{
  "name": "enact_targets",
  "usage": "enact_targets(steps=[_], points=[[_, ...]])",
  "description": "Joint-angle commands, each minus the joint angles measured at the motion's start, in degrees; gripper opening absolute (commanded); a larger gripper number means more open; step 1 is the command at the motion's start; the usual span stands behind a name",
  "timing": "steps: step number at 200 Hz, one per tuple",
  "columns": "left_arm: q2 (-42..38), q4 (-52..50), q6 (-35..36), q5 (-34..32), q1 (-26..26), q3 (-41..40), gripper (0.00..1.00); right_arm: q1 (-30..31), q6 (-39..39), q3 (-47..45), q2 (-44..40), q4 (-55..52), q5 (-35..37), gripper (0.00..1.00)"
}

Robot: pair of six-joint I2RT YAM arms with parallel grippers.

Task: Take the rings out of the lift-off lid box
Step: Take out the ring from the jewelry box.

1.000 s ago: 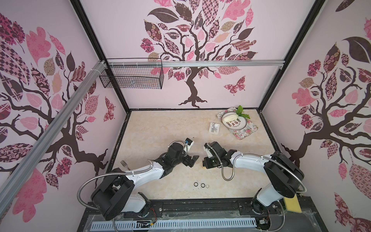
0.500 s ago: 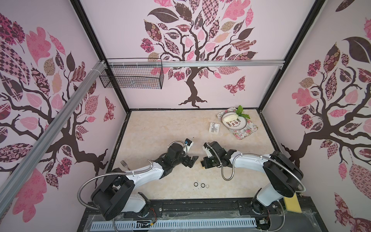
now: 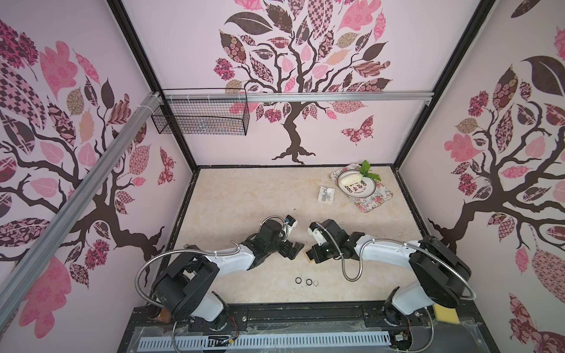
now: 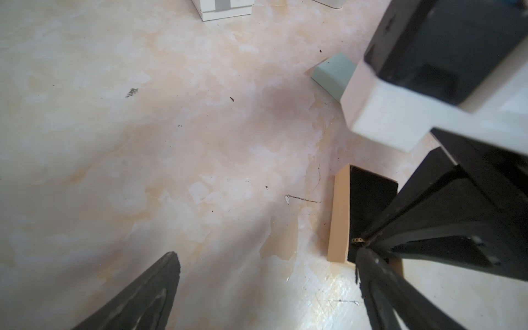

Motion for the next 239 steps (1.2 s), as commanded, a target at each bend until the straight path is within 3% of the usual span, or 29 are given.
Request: enact_targets(steps=[1, 113, 239], points=[[0.97, 3.82, -0.87, 2.54, -0.03, -0.05, 0.98, 0.38, 0.32, 0.27, -1.52, 1.22, -1.03, 0.00], [6.56, 7.94, -2.48, 2.58, -2.87, -1.23, 0.98, 0.47, 2.18, -0.52, -1.17, 5.08, -4.19, 0.00], [6.06, 9.19, -2.98, 1.47, -2.86, -3.81, 0.98, -1.05, 6.25, -4.33, -2.90, 11.54, -7.88, 0.00]])
